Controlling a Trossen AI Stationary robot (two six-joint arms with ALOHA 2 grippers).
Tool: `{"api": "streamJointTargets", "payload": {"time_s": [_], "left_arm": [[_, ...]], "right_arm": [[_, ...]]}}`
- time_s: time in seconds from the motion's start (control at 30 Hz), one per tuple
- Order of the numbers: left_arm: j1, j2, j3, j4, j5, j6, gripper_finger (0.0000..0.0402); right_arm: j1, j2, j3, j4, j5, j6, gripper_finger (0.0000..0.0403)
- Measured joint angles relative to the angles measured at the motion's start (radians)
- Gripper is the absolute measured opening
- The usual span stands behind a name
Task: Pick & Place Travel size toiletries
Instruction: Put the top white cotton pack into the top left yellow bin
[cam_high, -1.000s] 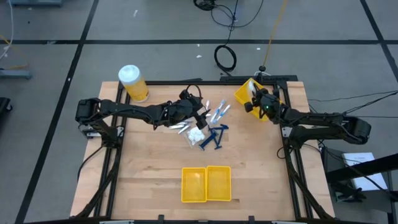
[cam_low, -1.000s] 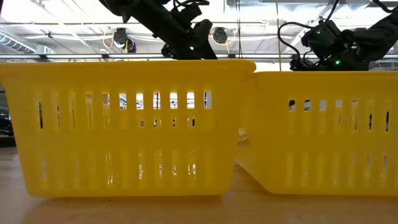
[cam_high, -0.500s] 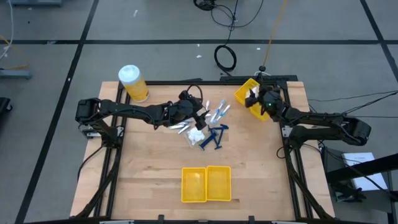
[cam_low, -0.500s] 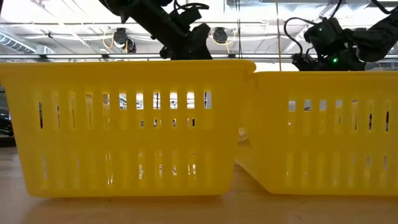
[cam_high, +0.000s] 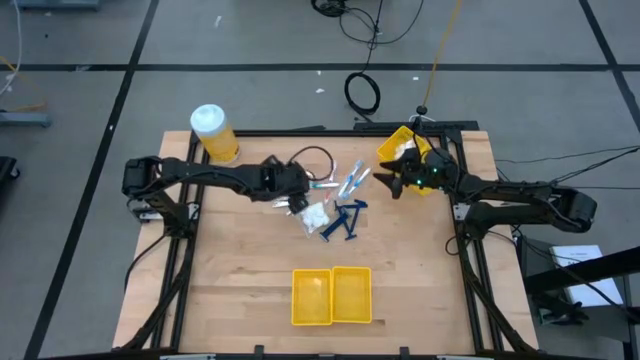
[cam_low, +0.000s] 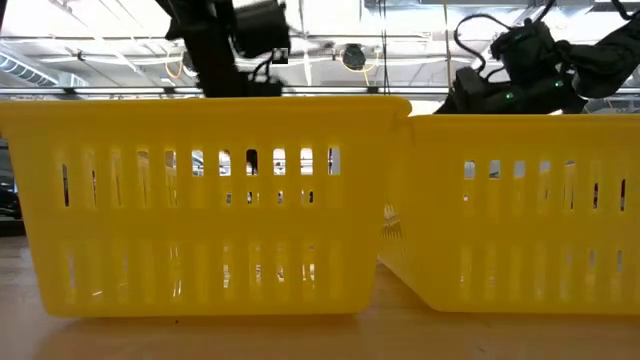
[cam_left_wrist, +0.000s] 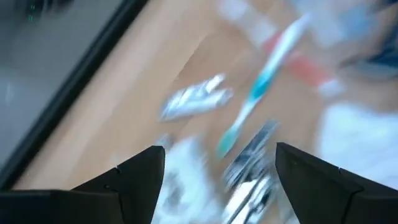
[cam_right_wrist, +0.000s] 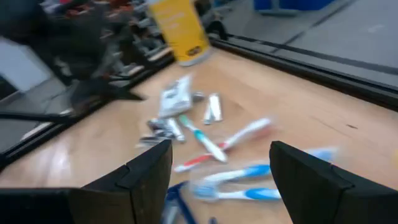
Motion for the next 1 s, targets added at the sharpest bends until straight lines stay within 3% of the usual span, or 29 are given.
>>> {"api": "streamJointTargets", "payload": {"time_s": [0.13, 0.37, 0.47, 1.0], "left_arm": [[0.063, 0.0, 0.0, -0.129, 0.008, -0.12, 0.0296], [0.168, 0.0, 0.0, -0.192, 0.184, -0.168, 0.0296], [0.206, 0.0, 0.0, -0.202, 0.204, -0.168, 0.0296], [0.32, 0.0, -0.154, 0.006, 0.367, -0.122, 0.0296]], "right_arm": [[0.076, 0.0, 0.0, 0.067, 0.0, -0.014, 0.0254], [0.168, 0.0, 0.0, 0.112, 0.003, -0.05, 0.0254], [0.18, 0.0, 0.0, 0.112, 0.004, -0.059, 0.0254], [0.181, 0.0, 0.0, 0.109, 0.003, -0.07, 0.0254]]}}
